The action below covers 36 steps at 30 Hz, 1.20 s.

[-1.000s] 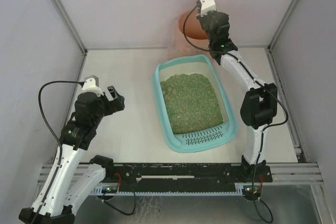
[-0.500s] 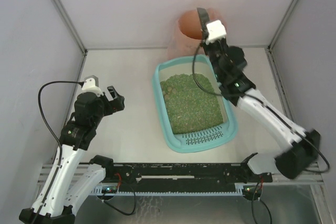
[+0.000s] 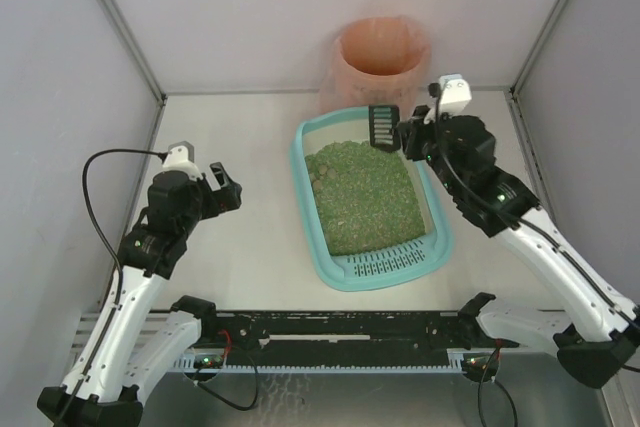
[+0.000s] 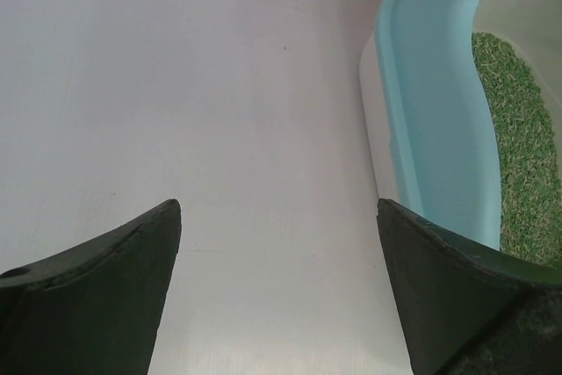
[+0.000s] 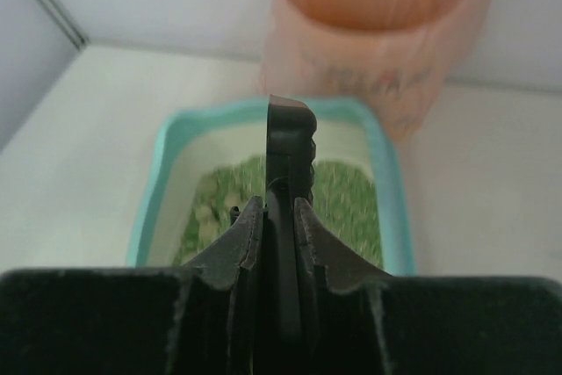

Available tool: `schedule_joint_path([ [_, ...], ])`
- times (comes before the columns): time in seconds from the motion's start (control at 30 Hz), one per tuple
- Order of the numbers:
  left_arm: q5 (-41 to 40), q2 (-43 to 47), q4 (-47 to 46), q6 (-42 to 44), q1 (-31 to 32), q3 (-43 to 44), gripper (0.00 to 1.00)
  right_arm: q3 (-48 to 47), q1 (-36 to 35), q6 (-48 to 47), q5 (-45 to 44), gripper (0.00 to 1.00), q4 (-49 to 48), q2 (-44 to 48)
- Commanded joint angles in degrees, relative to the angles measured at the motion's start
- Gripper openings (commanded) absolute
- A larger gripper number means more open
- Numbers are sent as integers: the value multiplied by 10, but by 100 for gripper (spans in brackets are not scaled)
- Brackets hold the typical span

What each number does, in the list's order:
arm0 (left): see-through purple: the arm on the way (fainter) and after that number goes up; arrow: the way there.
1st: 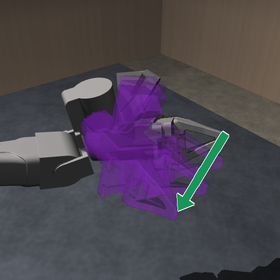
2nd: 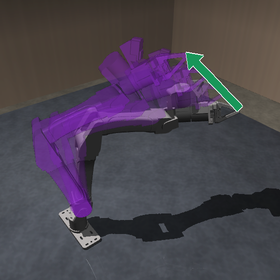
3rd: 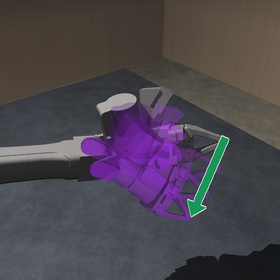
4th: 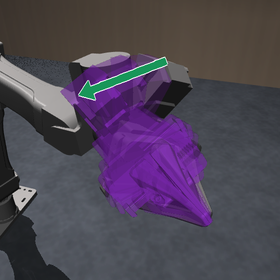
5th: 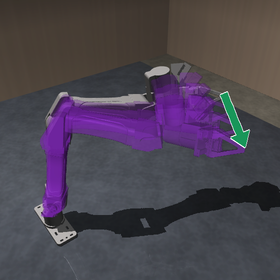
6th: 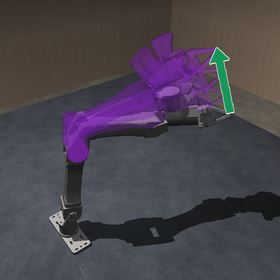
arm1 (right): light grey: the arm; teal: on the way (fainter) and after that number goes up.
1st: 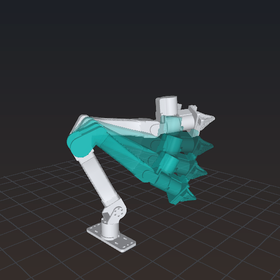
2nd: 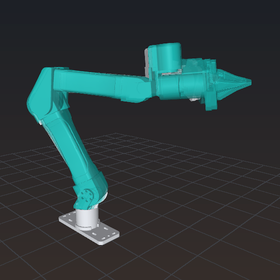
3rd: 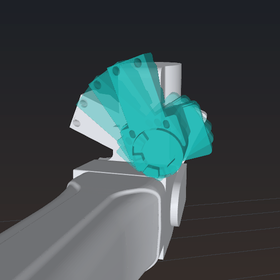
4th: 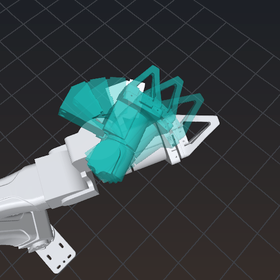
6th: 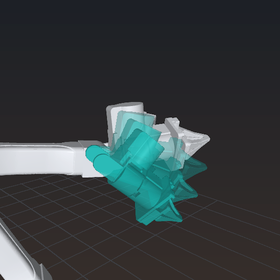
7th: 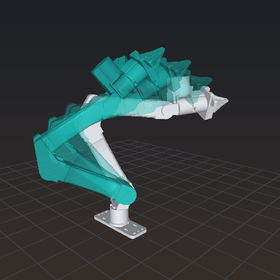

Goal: Clean the litter box

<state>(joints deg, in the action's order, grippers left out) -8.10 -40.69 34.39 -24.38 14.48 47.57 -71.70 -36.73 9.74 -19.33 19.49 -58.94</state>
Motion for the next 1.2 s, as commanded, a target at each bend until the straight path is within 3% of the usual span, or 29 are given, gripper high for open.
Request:
schedule_joint_path([
  [0.0, 15, -2, -26, 2, -5, -16, 95, -5, 4, 83, 24, 0, 105, -42],
  [0.73, 28, -26, -32, 2, -4, -16, 92, -178, 93, 204, 101, 0, 128, -386],
  [1.17, 31, -21, -33, 2, -5, -18, 92, -214, 89, 214, 144, 0, 180, -478],
])
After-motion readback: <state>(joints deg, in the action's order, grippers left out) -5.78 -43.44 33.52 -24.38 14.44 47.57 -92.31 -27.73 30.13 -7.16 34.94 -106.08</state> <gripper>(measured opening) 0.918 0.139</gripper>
